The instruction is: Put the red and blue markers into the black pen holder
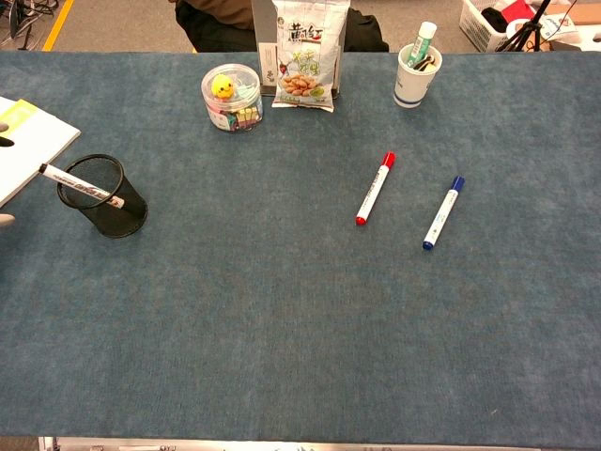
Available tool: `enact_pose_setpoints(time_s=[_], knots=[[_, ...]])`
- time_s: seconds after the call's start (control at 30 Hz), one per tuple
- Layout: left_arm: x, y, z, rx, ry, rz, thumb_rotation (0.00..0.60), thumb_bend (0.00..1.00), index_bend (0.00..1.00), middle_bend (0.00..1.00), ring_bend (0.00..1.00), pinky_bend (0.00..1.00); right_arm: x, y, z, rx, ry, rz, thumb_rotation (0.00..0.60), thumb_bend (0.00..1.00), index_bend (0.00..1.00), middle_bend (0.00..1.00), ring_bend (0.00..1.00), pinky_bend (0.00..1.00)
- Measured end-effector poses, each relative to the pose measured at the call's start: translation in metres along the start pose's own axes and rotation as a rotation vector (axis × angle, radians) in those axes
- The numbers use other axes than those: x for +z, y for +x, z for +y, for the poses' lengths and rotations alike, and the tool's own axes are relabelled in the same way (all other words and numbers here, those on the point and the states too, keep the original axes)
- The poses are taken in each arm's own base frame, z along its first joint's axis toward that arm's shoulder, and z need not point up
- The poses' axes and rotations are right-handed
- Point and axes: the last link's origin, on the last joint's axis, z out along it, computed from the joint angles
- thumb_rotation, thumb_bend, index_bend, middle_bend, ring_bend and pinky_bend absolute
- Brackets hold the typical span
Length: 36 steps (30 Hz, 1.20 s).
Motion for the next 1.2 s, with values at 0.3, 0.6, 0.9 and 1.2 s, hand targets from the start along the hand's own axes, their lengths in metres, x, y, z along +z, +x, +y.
enact_pose_setpoints(time_s=[0.3, 0.6, 0.9, 1.2], knots=[[0.023, -0.026, -0.008, -0.071, -0.025, -0.132, 0.6, 0.12, 0.0, 0.09, 0.13, 0.18, -0.003, 0.002, 0.002, 0.003, -0.001, 0.005, 0.6, 0.2, 0.32, 0.36, 0.24, 0.26], [0.042, -0.046, -0.002, -0.158, -0.065, -0.159, 0.6, 0.12, 0.0, 0.09, 0.13, 0.18, -0.005, 0.004, 0.005, 0.002, -0.006, 0.009, 0.6, 0.2, 0.32, 0.36, 0.24, 0.26], [0.055, -0.056, 0.011, -0.232, -0.11, -0.177, 0.6, 0.12, 0.0, 0.09, 0.13, 0.18, -0.007, 0.005, 0.007, -0.003, -0.013, 0.011, 0.6, 0.2, 0.32, 0.37, 0.24, 0.26], [0.065, -0.067, 0.021, -0.283, -0.137, -0.191, 0.6, 0.12, 0.01, 0.12, 0.13, 0.18, -0.009, 0.005, 0.011, -0.006, -0.025, 0.014, 0.6, 0.2, 0.32, 0.37, 0.24, 0.26]])
